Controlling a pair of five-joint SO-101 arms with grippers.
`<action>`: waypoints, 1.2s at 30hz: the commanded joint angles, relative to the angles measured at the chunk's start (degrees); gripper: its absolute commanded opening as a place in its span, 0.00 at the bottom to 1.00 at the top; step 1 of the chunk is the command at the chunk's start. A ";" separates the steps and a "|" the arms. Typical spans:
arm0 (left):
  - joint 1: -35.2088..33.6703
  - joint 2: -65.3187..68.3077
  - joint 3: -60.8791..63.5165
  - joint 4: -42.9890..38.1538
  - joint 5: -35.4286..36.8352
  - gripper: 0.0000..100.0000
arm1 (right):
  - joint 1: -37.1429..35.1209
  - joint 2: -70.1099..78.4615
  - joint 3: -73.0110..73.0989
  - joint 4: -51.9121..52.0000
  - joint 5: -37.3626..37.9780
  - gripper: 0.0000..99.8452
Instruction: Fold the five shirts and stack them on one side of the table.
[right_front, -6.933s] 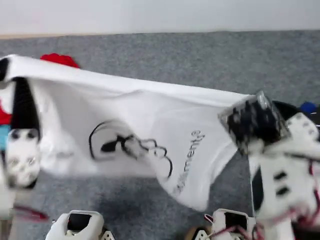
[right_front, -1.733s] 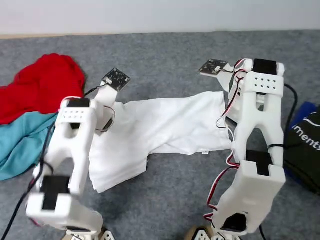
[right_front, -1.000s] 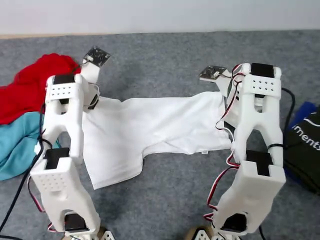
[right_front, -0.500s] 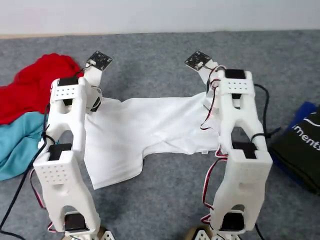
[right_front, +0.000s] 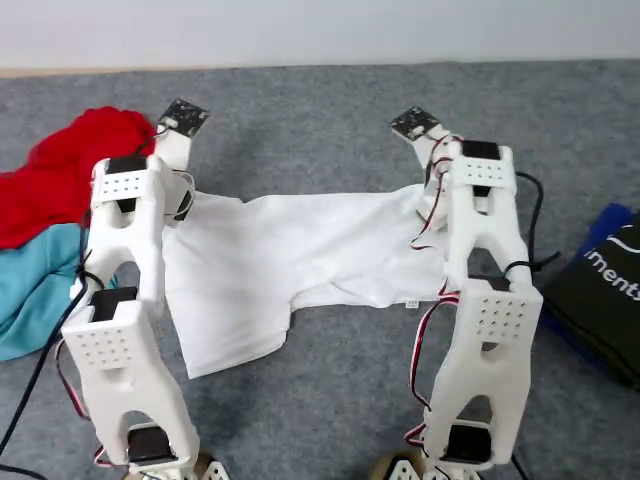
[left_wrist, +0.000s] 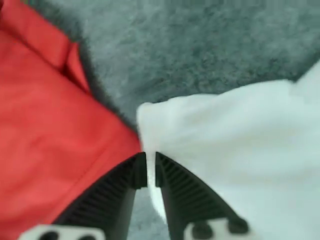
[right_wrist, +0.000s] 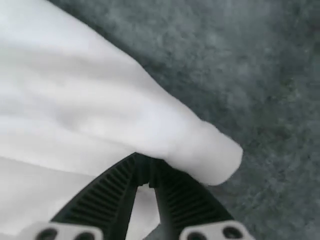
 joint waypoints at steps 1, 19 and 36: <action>-1.05 -1.23 -1.98 -0.79 0.70 0.04 | 4.00 1.36 -6.95 5.32 -0.44 0.01; 8.53 -6.33 -5.93 -0.44 4.48 0.04 | -6.02 6.46 -31.03 15.52 -0.18 0.01; -0.26 22.42 -46.11 19.96 2.55 0.02 | -0.48 15.52 -37.27 16.31 -0.18 0.01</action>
